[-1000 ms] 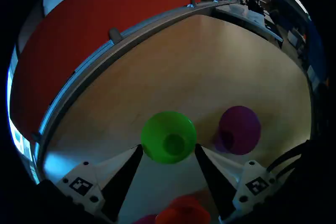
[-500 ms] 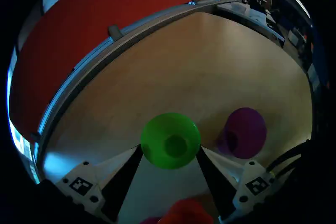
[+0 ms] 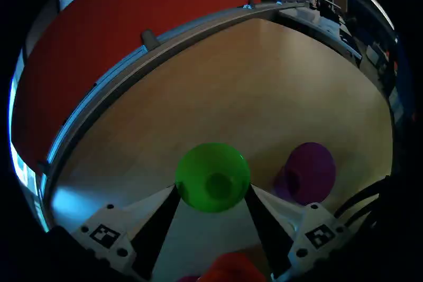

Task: Pour water

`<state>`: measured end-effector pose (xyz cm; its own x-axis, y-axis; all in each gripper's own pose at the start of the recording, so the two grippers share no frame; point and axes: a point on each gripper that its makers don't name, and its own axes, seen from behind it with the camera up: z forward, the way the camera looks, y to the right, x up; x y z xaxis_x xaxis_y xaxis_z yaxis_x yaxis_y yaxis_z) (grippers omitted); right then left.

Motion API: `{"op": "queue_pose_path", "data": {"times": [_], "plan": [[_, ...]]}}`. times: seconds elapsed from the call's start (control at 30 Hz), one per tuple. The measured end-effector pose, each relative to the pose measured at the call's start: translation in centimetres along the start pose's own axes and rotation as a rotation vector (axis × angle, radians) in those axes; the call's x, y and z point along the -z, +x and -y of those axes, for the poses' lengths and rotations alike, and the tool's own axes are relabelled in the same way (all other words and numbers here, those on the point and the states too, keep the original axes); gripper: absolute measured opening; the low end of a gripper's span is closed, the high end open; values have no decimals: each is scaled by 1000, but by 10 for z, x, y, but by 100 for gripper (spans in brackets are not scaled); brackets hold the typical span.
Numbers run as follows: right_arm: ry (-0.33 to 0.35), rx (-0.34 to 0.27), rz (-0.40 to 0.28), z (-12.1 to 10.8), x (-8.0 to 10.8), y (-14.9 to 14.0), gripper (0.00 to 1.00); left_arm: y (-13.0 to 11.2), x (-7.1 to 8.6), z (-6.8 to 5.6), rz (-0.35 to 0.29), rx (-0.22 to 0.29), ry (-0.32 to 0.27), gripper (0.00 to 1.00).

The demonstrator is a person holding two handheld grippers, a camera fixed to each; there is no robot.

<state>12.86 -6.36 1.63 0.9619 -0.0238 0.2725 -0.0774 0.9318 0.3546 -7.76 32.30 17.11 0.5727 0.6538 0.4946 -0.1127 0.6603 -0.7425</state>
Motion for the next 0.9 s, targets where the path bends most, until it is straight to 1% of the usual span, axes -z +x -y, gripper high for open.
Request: {"op": "queue_pose_path", "data": {"times": [0.17, 0.3, 0.53, 0.7, 0.9], "plan": [[0, 0, -1, 0, 0, 0, 91, 7, 5, 5, -32, 19, 11, 84], [1, 2, -4, 1, -1, 1, 91, 10, 12, 6, -50, 22, 6, 84], [11, 5, -17, 5, -3, 7, 91, 9, 28, 7, -70, 36, 5, 84], [18, 11, -24, 8, -3, 10, 91, 9, 47, 8, -94, 46, 11, 84], [30, 19, -34, 14, -1, 14, 91, 11, 79, 9, -143, 76, 22, 84]]}}
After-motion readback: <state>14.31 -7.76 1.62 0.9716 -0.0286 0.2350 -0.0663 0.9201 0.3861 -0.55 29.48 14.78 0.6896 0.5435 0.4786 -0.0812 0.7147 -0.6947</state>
